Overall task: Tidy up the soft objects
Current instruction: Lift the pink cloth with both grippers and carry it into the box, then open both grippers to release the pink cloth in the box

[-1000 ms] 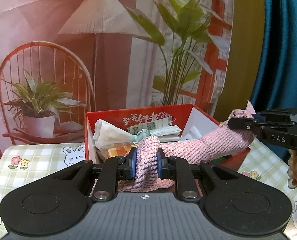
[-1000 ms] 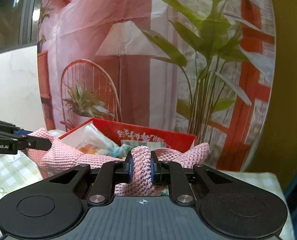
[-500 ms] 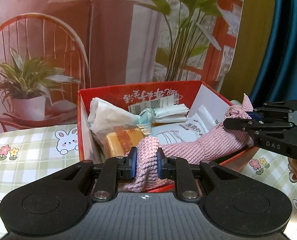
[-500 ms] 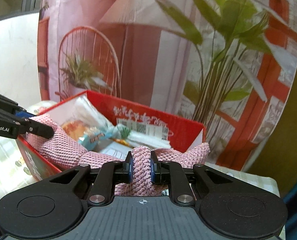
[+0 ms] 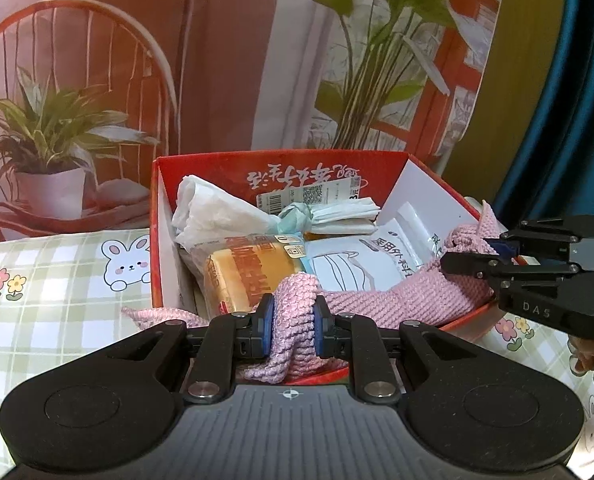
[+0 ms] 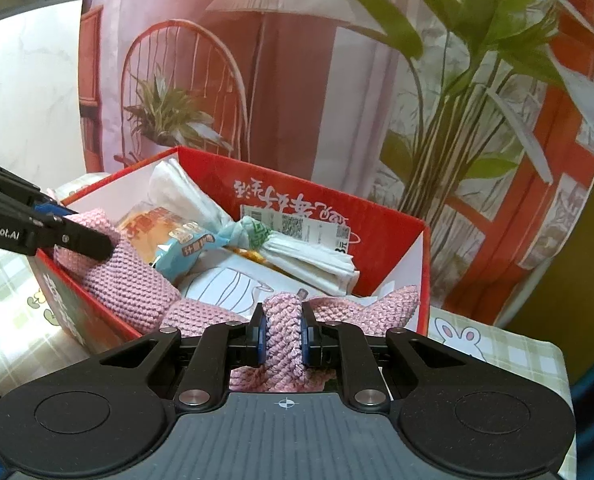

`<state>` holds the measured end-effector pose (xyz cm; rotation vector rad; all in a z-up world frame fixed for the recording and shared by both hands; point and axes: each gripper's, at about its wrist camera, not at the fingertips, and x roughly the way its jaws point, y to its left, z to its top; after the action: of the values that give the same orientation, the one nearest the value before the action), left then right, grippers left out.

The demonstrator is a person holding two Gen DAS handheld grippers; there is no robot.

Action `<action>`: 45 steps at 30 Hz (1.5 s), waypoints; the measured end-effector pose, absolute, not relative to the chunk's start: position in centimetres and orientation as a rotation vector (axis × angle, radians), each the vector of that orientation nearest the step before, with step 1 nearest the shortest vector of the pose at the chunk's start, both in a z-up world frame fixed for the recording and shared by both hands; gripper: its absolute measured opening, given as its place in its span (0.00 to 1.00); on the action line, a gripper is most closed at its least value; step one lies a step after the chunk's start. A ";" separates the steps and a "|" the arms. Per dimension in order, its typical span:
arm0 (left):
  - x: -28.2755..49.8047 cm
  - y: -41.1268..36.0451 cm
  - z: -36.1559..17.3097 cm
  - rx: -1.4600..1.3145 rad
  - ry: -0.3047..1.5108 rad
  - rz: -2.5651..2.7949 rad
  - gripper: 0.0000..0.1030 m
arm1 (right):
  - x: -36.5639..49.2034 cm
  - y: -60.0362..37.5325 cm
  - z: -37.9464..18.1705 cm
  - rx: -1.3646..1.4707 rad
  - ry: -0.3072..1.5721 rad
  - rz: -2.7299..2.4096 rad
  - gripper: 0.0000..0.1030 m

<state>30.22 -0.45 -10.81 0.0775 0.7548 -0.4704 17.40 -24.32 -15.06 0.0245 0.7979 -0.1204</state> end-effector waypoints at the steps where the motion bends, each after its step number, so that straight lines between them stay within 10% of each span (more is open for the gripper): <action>1: 30.2 -0.5 -10.8 0.079 0.756 -0.471 0.20 | 17.4 -24.4 -15.0 0.029 0.799 -0.120 0.14; 23: 31.6 -0.2 -11.7 0.041 0.848 -0.463 0.20 | 18.1 -25.2 -16.2 0.103 0.854 -0.117 0.14; 27: 31.2 -0.3 -11.3 0.040 0.826 -0.454 0.33 | 18.1 -25.3 -16.3 0.125 0.853 -0.122 0.15; 35: 29.9 -0.9 -9.9 0.057 0.781 -0.420 0.64 | 17.6 -25.1 -15.2 0.130 0.816 -0.160 0.34; 45: 27.7 -1.5 -8.3 0.120 0.746 -0.362 0.90 | 16.2 -24.8 -13.3 0.165 0.768 -0.189 0.84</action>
<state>27.66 -1.51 -8.29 0.1196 0.7457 -0.3624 16.19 -24.84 -13.30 0.1654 0.7682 -0.1887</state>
